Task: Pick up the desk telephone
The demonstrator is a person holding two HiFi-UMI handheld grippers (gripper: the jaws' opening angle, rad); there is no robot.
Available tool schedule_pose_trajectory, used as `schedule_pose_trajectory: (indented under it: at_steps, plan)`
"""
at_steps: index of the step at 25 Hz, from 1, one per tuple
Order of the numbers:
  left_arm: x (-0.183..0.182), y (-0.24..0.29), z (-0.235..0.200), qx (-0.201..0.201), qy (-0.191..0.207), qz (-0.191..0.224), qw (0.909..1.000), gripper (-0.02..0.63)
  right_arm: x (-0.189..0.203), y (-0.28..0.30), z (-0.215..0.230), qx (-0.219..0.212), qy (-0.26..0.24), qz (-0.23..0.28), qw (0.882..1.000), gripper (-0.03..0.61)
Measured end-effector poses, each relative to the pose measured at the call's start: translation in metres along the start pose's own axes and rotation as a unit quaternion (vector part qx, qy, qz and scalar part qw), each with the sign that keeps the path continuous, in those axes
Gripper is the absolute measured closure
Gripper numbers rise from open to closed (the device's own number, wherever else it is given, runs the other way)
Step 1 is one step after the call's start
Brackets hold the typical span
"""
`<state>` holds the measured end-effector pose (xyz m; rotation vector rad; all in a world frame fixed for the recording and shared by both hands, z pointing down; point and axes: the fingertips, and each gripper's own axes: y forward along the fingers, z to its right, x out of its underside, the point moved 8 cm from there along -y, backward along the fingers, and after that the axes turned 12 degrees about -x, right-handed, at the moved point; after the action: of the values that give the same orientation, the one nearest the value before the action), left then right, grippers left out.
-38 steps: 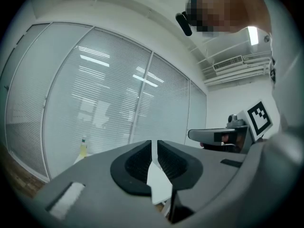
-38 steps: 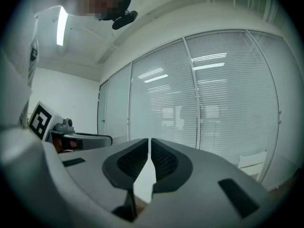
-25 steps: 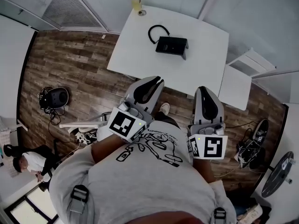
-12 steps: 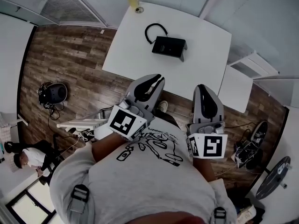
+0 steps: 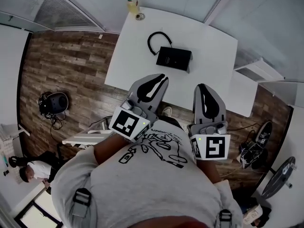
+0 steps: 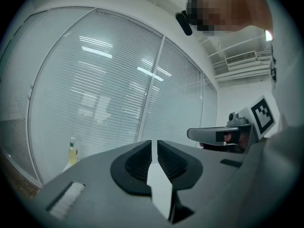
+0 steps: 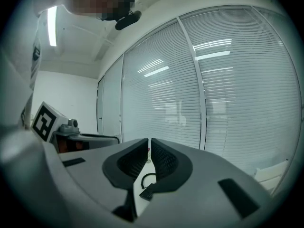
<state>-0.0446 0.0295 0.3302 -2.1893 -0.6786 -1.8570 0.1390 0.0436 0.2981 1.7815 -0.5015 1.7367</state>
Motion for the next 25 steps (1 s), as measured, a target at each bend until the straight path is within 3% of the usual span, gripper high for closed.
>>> schedule_pose_trajectory:
  at_steps: [13, 25]
  plan:
    - [-0.026, 0.062, -0.105, 0.033, -0.004, -0.006, 0.9994, 0.58, -0.026, 0.118, 0.006, 0.022, -0.016, -0.013, 1.0, 0.561]
    - [-0.029, 0.091, -0.107, 0.066, 0.002, -0.002, 0.9978, 0.58, -0.021, 0.123, 0.025, 0.05, -0.002, -0.021, 0.999, 0.561]
